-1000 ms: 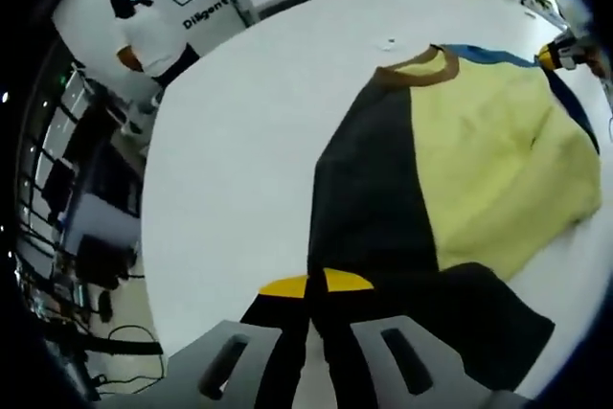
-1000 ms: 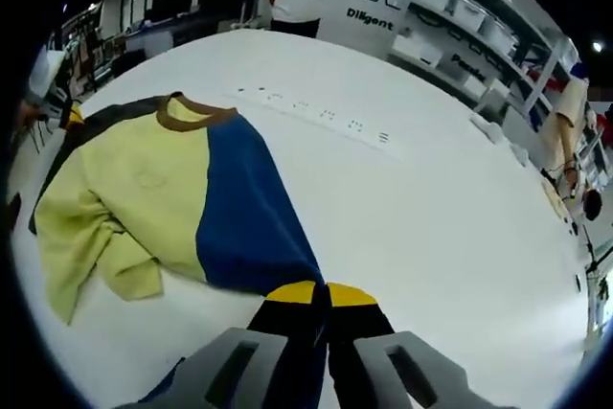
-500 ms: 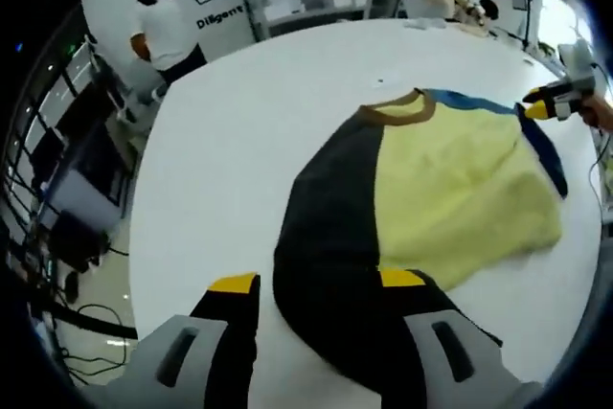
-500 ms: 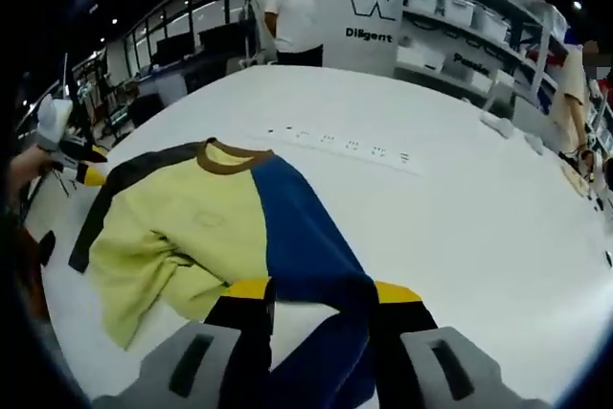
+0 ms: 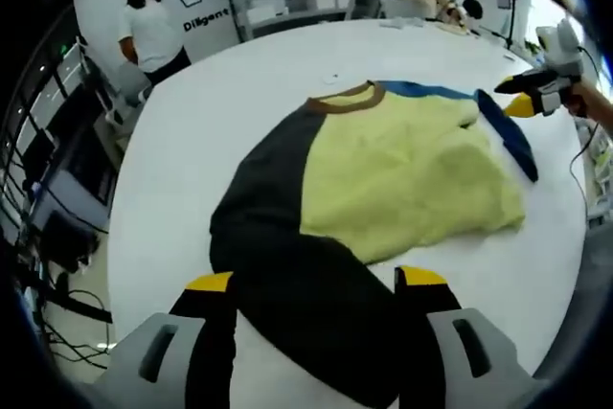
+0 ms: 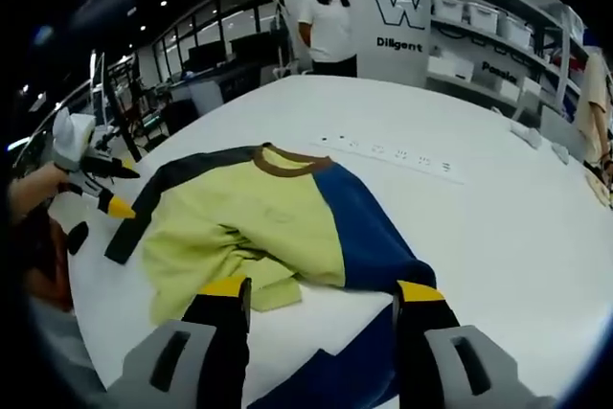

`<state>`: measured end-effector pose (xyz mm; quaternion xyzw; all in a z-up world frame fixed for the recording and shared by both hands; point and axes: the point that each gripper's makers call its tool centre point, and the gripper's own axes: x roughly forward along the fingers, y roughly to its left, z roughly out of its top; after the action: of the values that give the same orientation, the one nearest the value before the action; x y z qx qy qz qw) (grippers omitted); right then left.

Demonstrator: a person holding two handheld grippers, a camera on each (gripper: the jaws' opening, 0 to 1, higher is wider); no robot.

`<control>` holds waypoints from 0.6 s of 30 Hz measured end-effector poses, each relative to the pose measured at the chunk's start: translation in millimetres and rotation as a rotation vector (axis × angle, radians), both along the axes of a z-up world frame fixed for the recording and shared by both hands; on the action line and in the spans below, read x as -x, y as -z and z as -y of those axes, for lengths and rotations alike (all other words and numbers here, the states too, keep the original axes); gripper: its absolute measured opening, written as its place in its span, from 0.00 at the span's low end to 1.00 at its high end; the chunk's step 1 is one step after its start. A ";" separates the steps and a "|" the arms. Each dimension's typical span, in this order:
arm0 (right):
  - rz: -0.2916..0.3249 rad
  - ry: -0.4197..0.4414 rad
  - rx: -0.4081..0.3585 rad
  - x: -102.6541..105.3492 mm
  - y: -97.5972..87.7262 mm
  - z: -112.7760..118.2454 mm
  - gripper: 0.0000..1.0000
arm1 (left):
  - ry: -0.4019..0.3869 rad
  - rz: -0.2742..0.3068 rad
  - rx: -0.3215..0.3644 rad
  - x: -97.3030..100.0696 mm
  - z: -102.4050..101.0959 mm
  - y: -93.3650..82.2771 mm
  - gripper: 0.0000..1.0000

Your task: Fold the garment on the visible template until the final outline fits inside the template.

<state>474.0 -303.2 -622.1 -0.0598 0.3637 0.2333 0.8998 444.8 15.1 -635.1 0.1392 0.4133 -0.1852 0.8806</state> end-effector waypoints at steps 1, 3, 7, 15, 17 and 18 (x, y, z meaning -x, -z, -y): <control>-0.006 -0.014 -0.002 2.9 2.6 -2.1 0.57 | 0.010 -0.002 0.003 3.7 3.7 2.1 0.66; -0.013 -0.031 -0.005 6.6 8.3 -4.7 0.57 | 0.019 -0.013 -0.006 5.9 4.2 7.5 0.66; -0.015 -0.076 0.002 14.5 15.5 -11.5 0.57 | 0.034 -0.010 -0.019 13.1 4.9 9.7 0.64; -0.003 -0.150 0.031 21.4 28.6 -27.5 0.52 | 0.039 -0.012 -0.013 27.7 12.9 17.3 0.54; 0.009 -0.167 0.023 20.7 30.1 -32.2 0.51 | 0.036 0.000 -0.004 27.1 13.1 19.3 0.49; 0.008 -0.167 0.024 21.0 31.1 -33.3 0.51 | 0.021 -0.005 0.006 27.3 12.7 21.0 0.49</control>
<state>453.0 -269.9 -653.2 -0.1014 0.3568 0.3028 0.8779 417.5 2.4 -656.1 0.1407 0.4136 -0.1960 0.8779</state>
